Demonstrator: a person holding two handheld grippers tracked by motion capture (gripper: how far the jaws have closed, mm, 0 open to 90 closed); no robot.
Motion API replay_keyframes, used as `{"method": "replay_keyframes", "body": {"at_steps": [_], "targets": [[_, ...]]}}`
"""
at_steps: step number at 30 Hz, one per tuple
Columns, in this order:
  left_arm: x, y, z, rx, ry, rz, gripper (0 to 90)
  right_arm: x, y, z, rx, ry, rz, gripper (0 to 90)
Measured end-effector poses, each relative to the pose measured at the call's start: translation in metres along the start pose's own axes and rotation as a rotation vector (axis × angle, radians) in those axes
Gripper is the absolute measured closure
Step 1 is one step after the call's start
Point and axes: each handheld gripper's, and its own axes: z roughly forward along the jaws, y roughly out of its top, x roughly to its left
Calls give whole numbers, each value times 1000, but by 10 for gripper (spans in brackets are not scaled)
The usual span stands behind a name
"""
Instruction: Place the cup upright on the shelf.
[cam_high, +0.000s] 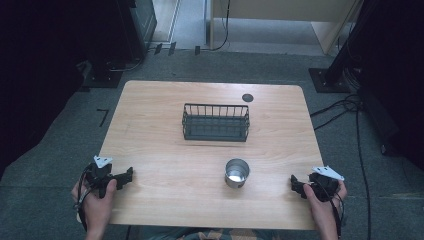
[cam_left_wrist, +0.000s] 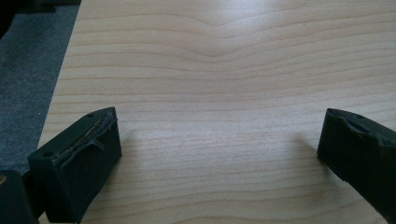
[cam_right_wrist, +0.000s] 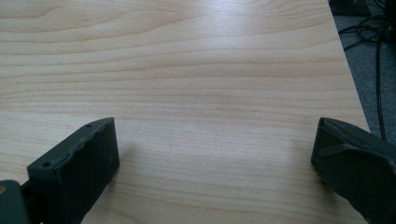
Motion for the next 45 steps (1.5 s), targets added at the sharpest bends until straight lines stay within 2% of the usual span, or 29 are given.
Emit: {"method": "replay_keyframes", "body": {"at_steps": [6,10,15,23,25,28,33,39,41,45], "targets": [[0,0,0,0,0,0,0,5,3,-4,-16,6,8,6],[0,0,0,0,0,0,0,12,8,-9,-35,-12,-4,6],[0,0,0,0,0,0,0,24,17,-20,-81,31,16,6],[0,0,0,0,0,0,0,53,34,-38,-134,94,-30,5],[0,0,0,0,0,0,0,56,36,-39,-141,100,-34,5],[0,0,0,0,0,0,0,67,43,-45,-157,127,-62,5],[0,0,0,0,0,0,0,76,48,-50,-169,151,-69,5],[0,0,0,0,0,0,0,92,56,-55,-188,187,-101,5],[0,0,0,0,0,0,0,101,60,-58,-195,216,-108,4],[0,0,0,0,0,0,0,110,63,-59,-200,238,-120,2]]}}
